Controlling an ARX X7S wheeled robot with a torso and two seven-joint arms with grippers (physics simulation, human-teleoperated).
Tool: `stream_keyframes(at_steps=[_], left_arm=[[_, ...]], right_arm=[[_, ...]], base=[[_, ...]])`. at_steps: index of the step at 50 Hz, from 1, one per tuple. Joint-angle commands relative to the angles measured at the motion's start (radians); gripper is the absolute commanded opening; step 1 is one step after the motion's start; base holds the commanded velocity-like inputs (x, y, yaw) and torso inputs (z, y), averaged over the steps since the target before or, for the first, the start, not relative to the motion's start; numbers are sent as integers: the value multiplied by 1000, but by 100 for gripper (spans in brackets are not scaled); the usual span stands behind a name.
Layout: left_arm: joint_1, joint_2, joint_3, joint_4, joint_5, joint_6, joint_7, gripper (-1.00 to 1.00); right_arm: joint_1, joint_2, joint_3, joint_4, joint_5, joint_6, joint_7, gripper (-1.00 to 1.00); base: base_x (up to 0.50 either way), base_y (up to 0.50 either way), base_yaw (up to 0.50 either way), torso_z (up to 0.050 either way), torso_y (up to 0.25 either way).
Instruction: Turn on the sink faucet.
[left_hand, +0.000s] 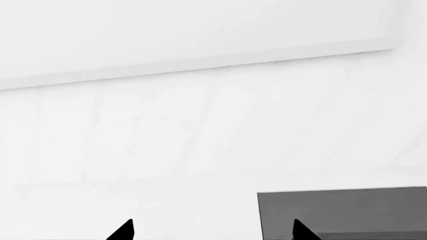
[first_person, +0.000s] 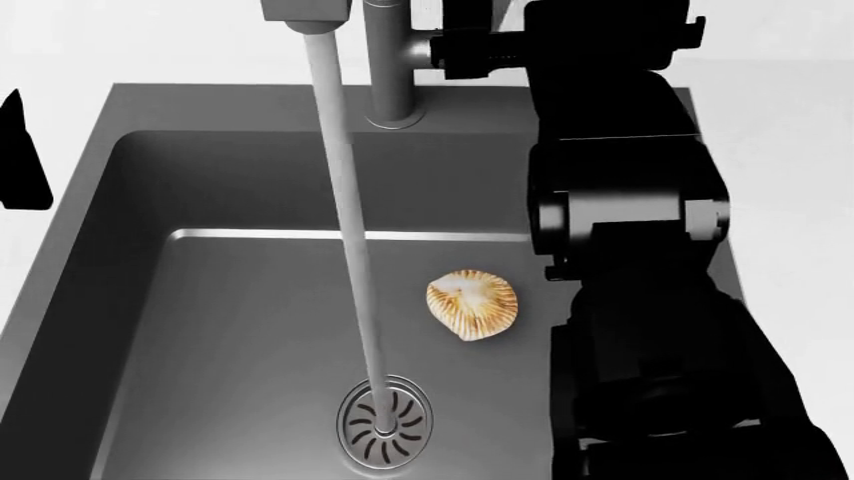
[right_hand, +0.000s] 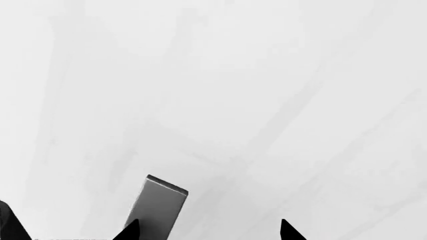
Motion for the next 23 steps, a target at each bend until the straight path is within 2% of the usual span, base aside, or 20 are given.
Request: stream_keyframes(at_steps=[1,23], left_arm=[[17,6,-16,-7,-15,35,16,100],[17,6,-16,-6,-20,31,5,100]], right_arm=[[-1,10,126,3,-160,48,86,100],[-11,20,182,2,-215,64,101,100]], base=[[0,0,0,0,0],[0,0,0,0,0]])
